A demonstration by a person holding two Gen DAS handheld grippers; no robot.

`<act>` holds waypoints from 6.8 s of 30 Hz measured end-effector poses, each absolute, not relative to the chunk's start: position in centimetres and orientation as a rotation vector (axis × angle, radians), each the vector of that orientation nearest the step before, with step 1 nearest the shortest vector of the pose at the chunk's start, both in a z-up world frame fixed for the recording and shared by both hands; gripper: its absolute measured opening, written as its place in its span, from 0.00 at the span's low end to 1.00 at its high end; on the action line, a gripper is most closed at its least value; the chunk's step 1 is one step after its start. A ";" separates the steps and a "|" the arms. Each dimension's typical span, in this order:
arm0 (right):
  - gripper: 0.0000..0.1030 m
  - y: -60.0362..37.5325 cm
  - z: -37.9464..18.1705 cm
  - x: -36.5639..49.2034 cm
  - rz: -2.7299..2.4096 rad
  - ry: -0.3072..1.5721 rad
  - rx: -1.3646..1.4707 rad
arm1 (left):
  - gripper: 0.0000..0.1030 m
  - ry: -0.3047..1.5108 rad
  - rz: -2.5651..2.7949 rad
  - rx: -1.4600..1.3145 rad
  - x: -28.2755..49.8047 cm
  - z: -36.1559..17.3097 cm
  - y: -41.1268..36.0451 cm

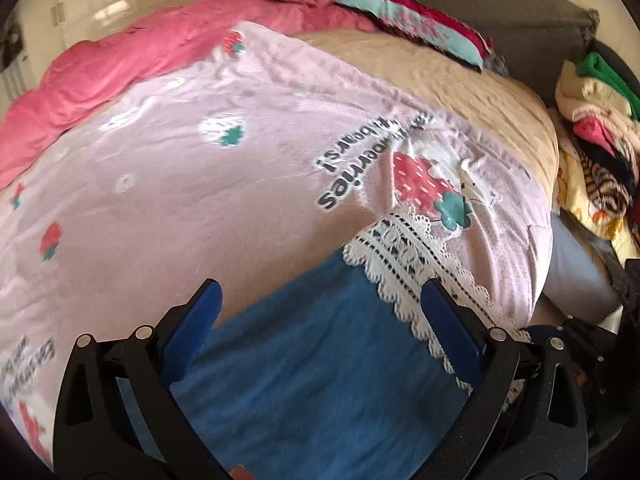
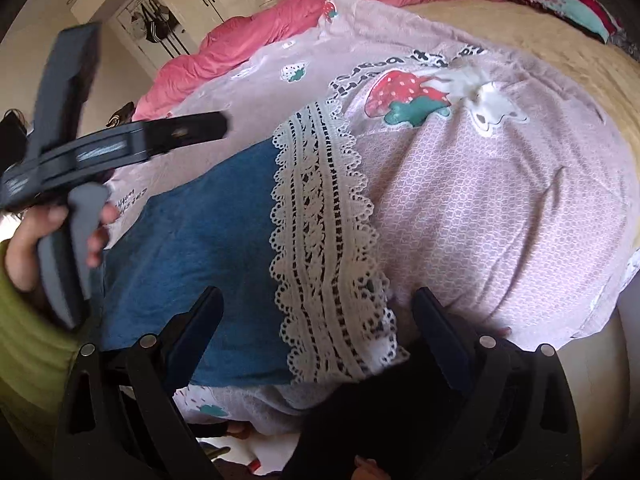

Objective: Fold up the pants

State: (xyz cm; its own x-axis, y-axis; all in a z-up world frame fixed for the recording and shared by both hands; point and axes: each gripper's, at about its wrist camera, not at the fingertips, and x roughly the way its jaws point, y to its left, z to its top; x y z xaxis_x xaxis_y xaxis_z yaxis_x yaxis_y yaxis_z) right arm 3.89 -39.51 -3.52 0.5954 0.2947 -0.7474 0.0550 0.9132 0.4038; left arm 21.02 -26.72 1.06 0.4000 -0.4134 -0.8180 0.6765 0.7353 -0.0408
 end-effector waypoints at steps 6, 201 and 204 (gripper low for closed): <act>0.50 -39.6 -3.8 3.8 0.149 0.920 0.416 | 0.84 1.027 -0.805 0.347 23.6 -1.3 -28.8; 0.65 -18.1 5.8 18.3 0.675 0.789 -0.030 | 0.70 0.838 -0.325 -0.016 3.4 -1.0 -3.3; 0.65 -16.6 6.3 18.3 0.717 0.790 -0.061 | 0.71 0.829 -0.300 -0.049 3.5 -0.8 -2.3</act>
